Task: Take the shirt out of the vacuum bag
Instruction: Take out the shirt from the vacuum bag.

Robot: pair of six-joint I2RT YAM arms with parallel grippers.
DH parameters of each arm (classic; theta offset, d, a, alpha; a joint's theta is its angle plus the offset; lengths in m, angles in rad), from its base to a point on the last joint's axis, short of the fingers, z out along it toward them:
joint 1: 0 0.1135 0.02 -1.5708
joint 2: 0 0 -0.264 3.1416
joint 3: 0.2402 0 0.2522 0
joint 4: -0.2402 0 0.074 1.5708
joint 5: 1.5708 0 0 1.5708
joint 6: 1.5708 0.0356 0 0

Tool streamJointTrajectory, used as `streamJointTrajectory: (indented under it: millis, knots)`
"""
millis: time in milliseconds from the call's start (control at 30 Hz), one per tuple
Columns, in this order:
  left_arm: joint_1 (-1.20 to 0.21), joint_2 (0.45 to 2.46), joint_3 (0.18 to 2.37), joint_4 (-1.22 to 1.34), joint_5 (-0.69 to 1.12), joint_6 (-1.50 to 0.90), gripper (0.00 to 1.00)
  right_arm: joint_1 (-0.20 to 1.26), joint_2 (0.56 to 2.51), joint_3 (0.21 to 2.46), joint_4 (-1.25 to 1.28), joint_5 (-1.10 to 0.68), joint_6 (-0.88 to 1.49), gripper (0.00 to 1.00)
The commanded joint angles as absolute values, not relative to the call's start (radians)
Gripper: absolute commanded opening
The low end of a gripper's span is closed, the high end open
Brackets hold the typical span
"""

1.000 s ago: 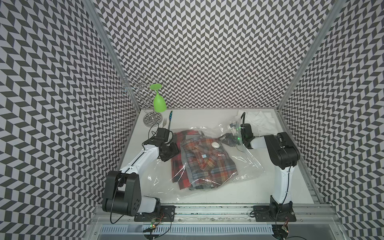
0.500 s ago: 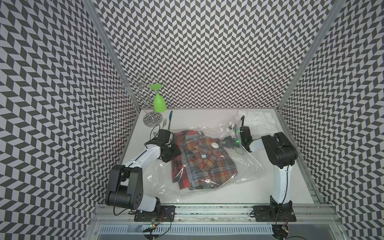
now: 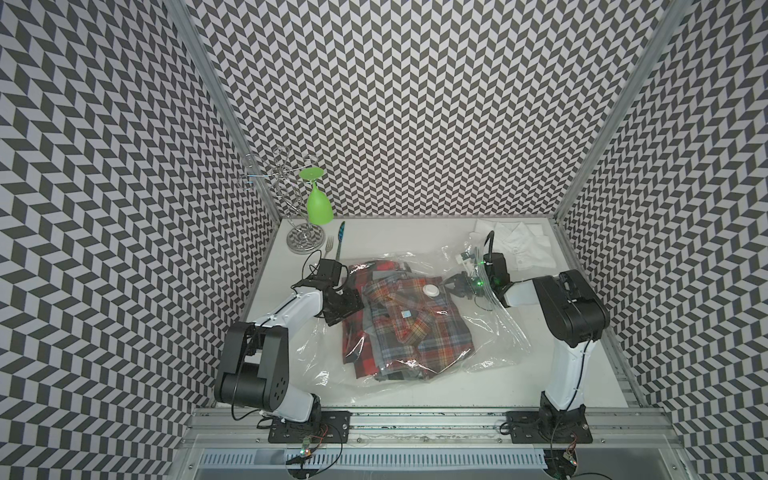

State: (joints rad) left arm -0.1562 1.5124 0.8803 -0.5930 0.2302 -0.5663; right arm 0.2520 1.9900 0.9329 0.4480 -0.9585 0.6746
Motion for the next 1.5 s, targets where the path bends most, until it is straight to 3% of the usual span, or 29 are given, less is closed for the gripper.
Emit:
streamJointTrajectory:
  millis: [0,500,1467]
  knots:
    - [-0.155,1.534,0.856,-0.565,0.228,-0.551,0.81,0.255,1.933,0.943,0.452,-1.001,0.693,0.0]
    - [-0.153,1.589,0.818,-0.549,0.223,-0.53,0.81,0.214,1.791,0.956,0.357,-1.034,0.725,0.0]
    - [-0.128,1.629,0.763,-0.531,0.202,-0.489,0.81,0.057,1.701,1.014,0.206,-1.09,0.78,0.0]
